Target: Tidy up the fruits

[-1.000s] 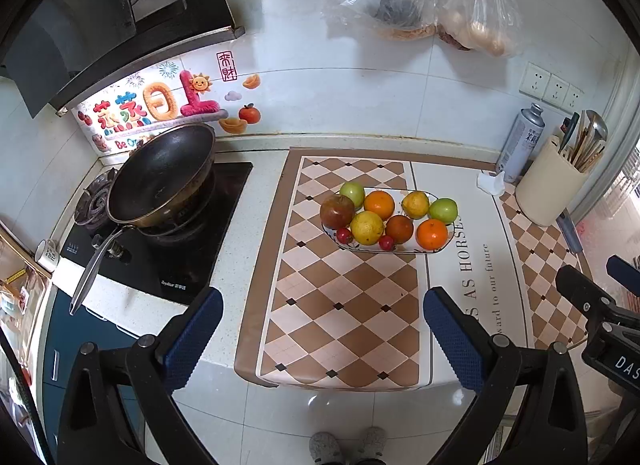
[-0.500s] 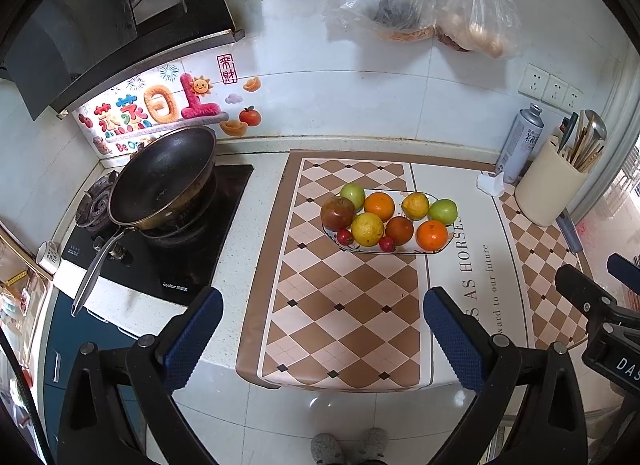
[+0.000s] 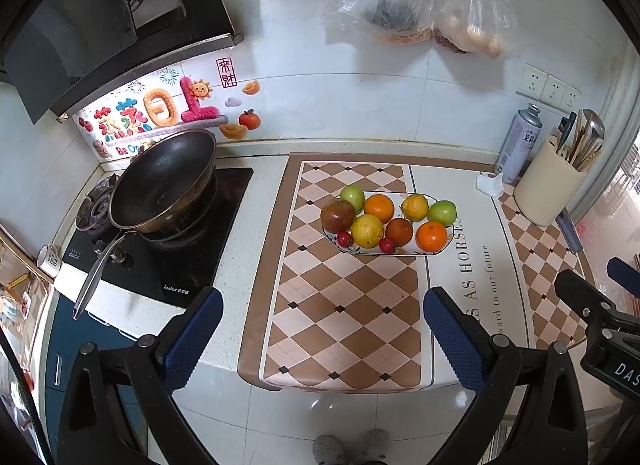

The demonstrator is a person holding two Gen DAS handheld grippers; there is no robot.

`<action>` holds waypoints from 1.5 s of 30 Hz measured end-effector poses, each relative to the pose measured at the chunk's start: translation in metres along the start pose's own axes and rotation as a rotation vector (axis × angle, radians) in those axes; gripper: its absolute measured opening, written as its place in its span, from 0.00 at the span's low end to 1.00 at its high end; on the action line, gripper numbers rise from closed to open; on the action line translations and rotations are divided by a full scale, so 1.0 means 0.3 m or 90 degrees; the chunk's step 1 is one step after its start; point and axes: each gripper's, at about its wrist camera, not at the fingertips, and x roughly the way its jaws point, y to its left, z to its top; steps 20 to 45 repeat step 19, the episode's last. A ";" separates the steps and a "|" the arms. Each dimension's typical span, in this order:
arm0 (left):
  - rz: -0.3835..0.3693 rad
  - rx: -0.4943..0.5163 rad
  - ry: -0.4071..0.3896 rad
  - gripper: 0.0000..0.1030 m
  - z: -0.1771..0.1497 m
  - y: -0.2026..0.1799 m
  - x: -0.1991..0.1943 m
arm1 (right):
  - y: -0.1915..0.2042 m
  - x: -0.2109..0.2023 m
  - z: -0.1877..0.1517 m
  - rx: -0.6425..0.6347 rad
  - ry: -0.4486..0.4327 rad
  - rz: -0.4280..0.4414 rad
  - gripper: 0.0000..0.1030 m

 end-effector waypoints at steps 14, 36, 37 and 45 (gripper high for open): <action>0.000 0.008 0.000 1.00 -0.002 0.001 -0.001 | 0.000 -0.004 0.002 0.002 0.003 0.004 0.97; 0.003 0.017 -0.004 1.00 -0.007 0.002 0.000 | 0.002 0.000 0.009 0.002 0.007 0.005 0.97; 0.003 0.017 -0.004 1.00 -0.007 0.002 0.000 | 0.002 0.000 0.009 0.002 0.007 0.005 0.97; 0.003 0.017 -0.004 1.00 -0.007 0.002 0.000 | 0.002 0.000 0.009 0.002 0.007 0.005 0.97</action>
